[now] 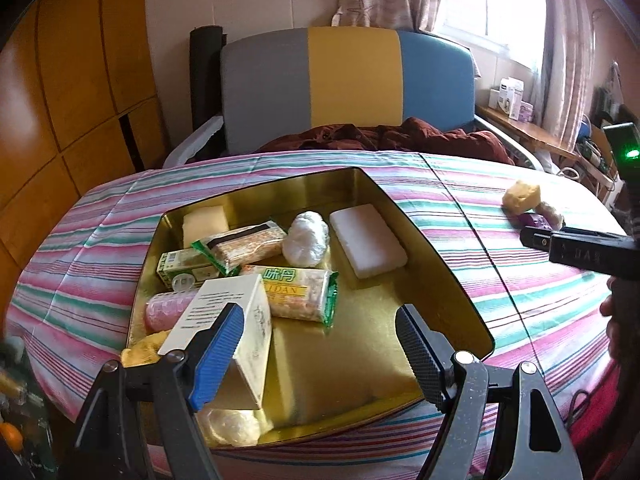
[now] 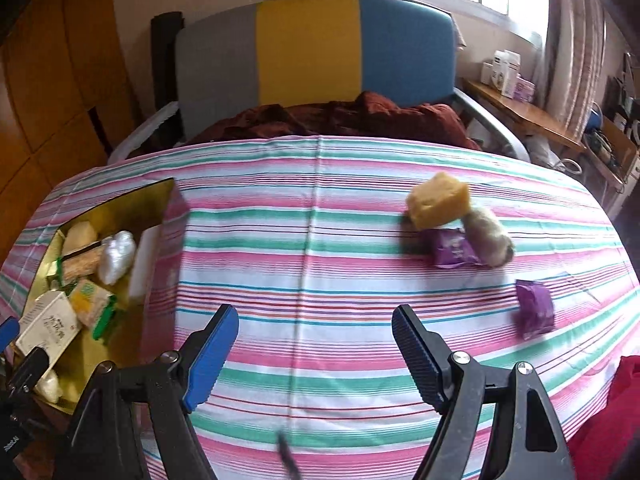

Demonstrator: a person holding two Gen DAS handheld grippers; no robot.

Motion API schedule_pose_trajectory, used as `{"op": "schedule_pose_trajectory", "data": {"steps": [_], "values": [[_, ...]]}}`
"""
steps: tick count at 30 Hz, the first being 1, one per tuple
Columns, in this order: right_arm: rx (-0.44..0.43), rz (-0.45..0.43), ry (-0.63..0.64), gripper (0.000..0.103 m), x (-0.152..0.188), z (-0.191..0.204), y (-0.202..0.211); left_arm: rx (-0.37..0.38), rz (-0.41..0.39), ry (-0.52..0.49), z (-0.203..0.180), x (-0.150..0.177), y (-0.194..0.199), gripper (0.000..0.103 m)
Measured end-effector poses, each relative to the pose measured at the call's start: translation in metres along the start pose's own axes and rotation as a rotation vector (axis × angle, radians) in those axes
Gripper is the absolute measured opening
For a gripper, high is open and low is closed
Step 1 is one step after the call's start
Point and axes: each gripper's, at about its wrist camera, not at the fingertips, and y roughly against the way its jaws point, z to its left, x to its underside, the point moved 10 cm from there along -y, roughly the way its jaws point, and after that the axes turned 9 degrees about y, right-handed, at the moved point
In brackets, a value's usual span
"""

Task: Organize objects
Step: 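Move both grippers toward the yellow sponge, sock and purple packets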

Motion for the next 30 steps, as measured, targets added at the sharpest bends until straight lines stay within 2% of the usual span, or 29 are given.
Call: {"op": "schedule_pose_trajectory", "data": {"steps": [10, 14, 17, 20, 22, 24, 26, 30], "values": [[0.042, 0.022, -0.068, 0.081, -0.011, -0.062, 0.004, 0.025, 0.009, -0.048, -0.021, 0.000, -0.003, 0.079], [0.097, 0.006, -0.077, 0.081, -0.022, -0.101, 0.004, 0.035, 0.015, -0.069, -0.030, 0.001, -0.005, 0.079], [0.151, 0.006, -0.138, 0.081, -0.023, -0.141, -0.002, 0.040, 0.022, -0.082, -0.036, 0.003, -0.007, 0.079], [0.198, 0.018, -0.253, 0.081, -0.014, -0.181, -0.010, 0.046, 0.025, -0.095, -0.043, 0.001, -0.009, 0.079], [0.158, 0.035, -0.425, 0.081, 0.001, -0.206, -0.014, 0.054, 0.027, -0.101, -0.049, 0.000, -0.011, 0.079], [0.142, 0.022, -0.545, 0.081, 0.011, -0.224, -0.010, 0.064, 0.028, -0.107, -0.056, -0.002, -0.012, 0.079], [0.151, 0.019, -0.621, 0.081, 0.021, -0.238, -0.006, 0.080, 0.036, -0.116, -0.067, -0.003, -0.016, 0.079], [0.102, 0.031, -0.745, 0.081, 0.037, -0.251, -0.009, 0.115, 0.055, -0.149, -0.092, -0.001, -0.022, 0.079]]}}
